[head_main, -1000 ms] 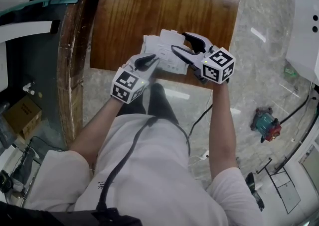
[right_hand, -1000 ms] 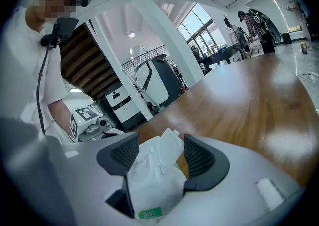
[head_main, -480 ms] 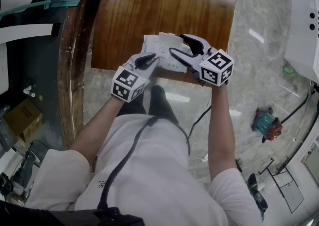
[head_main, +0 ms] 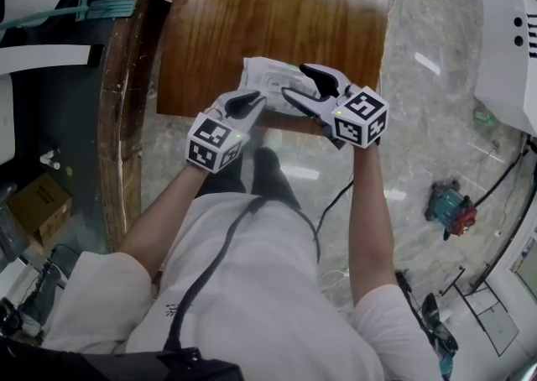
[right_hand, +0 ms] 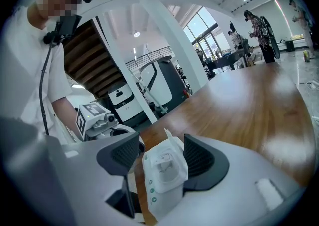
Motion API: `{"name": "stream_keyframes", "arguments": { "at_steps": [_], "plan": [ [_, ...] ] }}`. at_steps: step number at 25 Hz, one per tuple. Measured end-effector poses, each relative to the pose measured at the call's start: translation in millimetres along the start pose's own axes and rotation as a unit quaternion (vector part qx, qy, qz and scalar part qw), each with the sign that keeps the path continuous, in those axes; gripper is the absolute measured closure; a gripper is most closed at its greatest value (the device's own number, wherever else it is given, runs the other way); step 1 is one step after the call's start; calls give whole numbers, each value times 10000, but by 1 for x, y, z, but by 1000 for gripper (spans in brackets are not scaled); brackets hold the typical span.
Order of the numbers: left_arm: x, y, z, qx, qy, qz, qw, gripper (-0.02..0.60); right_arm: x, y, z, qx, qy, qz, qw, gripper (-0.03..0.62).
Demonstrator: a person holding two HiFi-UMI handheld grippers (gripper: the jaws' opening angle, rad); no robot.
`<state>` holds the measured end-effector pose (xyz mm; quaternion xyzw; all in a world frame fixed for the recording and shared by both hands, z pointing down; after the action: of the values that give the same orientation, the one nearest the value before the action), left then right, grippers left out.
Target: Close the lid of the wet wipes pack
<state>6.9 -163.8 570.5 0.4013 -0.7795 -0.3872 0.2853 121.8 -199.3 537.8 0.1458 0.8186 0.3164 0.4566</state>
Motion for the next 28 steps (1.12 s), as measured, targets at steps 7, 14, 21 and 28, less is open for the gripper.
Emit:
{"name": "stream_keyframes", "arguments": {
  "at_steps": [7, 14, 21, 28],
  "plan": [
    [-5, 0, 12, -40, 6, -71, 10000, 517, 12, 15, 1, 212, 115, 101, 9997, 315],
    [-10, 1, 23, -93, -15, -136, 9999, 517, 20, 28, 1, 352, 253, 171, 9989, 315],
    [-11, 1, 36, -186, -87, -156, 9997, 517, 31, 39, -11, 747, 406, 417, 9955, 315],
    [-13, 3, 49, -268, -167, -138, 9994, 517, 34, 57, -29, 1283, 665, 664, 9873, 315]
  ]
}}
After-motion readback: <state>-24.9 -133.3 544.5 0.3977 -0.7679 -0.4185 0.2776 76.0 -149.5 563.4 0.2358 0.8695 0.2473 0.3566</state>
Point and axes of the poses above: the fingertips, and each gripper's own axes: z backward along the fingers, x to its left, y out of its underside, the point moved 4 cm from there along z, backward along the fingers, and after that the axes turned 15 degrees about -z, right-handed, at the moved point
